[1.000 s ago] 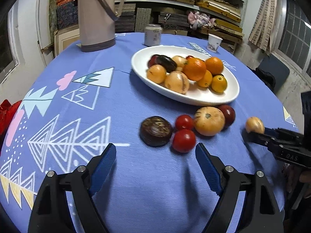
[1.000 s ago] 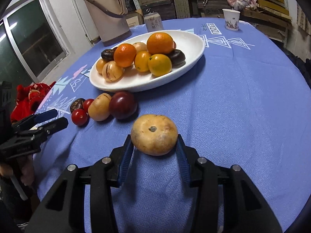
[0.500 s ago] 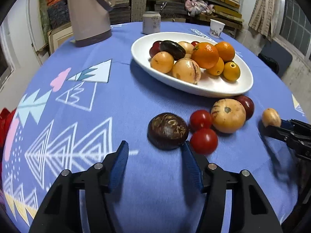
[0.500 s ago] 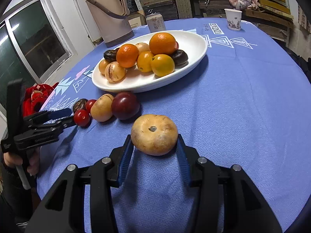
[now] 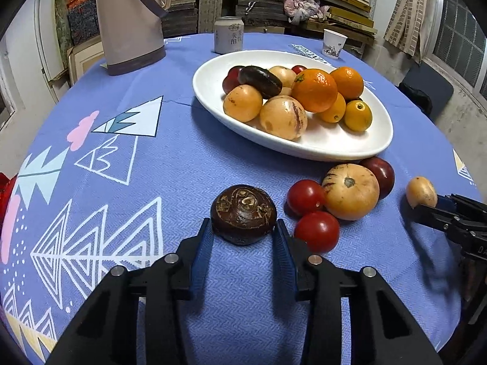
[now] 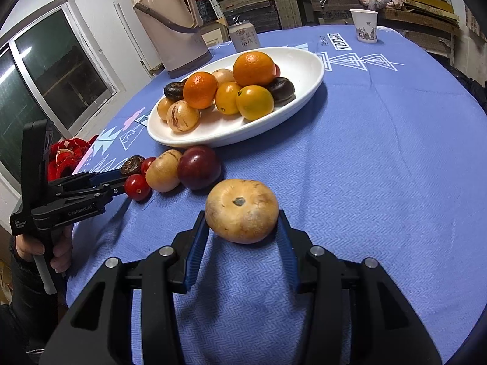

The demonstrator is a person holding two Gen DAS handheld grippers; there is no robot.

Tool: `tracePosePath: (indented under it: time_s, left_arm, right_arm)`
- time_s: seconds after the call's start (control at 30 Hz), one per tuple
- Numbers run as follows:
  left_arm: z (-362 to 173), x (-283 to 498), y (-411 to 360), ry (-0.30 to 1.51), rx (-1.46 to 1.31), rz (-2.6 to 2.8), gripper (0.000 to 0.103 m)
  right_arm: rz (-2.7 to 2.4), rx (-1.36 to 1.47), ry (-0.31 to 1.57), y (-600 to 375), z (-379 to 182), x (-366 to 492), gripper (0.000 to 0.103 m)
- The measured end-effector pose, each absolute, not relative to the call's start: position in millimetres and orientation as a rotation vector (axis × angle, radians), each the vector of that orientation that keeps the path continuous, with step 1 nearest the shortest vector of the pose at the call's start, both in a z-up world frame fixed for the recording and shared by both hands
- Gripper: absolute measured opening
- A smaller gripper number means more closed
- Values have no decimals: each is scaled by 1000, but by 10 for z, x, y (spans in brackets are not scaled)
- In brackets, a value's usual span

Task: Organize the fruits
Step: 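Carry the pear onto the plate with the right tool while the left places the mangosteen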

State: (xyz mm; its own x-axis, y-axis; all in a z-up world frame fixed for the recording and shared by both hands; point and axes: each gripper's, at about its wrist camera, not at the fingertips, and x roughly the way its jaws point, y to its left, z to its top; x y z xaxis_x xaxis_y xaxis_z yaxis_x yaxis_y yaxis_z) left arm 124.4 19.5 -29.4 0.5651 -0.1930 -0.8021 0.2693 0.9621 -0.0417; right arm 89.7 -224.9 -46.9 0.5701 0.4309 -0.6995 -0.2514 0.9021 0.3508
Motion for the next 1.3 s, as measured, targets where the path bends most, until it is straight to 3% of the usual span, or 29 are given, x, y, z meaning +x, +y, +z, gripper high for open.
tracePosePath:
  time_s: [0.13,0.2,0.27,0.63,0.83,0.9,0.97,1.3]
  left_arm:
    - [-286,1316,204,936,56,-295,55]
    - [-287,1364,196,937,56,-286,53]
    - [-300,1392,158,936,94,-255,44]
    - [-290,1231,79,915,152,-220,44]
    - [-311,1234,122,927,115,-243,44]
    - [-310,1230,114,927,120,-240,44]
    - [-308,1220,102,925,128,-237,44]
    - [-262,1127,156,909,106,-229,44]
  right_arm:
    - [406,226,877,-2252,-470,896,44]
    - [407,228,877,-2252,-470,893,44]
    - [409,228,877,-2250,-472,891,44]
    - [406,218,876,-2241,-466,885,44]
    - [396,113,896,-2078,-435,910,54]
    - [377,83,901,-2028,-428,930,53]
    - [345,45,899,-1990,-421,940,43]
    - [345,54,858,-2105,-346,768,43]
